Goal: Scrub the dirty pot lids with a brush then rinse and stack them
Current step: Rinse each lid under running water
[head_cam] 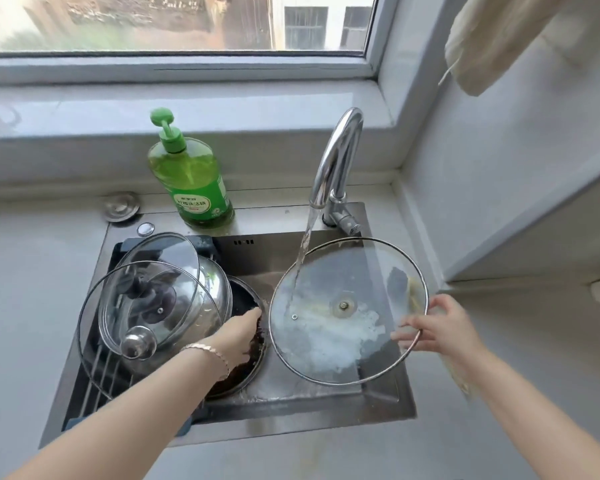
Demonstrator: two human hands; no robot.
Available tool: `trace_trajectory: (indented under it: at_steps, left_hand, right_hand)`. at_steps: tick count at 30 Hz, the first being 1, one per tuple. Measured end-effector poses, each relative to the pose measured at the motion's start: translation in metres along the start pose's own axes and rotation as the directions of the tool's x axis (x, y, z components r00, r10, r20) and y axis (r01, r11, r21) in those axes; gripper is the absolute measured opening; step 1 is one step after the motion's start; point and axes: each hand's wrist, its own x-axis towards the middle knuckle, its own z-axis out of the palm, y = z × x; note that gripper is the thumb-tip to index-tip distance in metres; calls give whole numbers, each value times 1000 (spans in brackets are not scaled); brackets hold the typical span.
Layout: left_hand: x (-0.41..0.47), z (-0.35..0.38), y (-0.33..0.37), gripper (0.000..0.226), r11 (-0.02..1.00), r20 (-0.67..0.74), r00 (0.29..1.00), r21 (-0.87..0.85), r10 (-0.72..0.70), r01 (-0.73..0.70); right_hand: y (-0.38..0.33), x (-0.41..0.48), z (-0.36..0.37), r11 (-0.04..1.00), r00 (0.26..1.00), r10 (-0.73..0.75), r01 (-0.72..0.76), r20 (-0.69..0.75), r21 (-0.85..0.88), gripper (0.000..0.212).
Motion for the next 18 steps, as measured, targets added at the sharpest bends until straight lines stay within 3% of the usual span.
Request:
trace_trajectory:
  at_steps: [4,9,12,15,18]
  left_hand:
    - [-11,-7,30,42,982,46,998,-186,36,-27]
    - [-21,-28,61,36,990,-18,999,-132,47,-49]
    - [-36,-32,76,24,986,-81,985,-61,153,-158]
    - [-44,-38,81,15,895,-198,885,246,422,-372]
    - [-48,-47,78,16,738,-262,736,506,625,-447]
  right_hand:
    - [10,-13,3,989,981,100,-117,167,91,64]
    - [30,-8,18,947,939,197,-256,281,193,78]
    - [51,-3,36,904,895,274,-365,352,223,89]
    - [65,3,62,875,855,297,-422,425,238,82]
    - [73,10,90,876,857,270,-408,439,259,76]
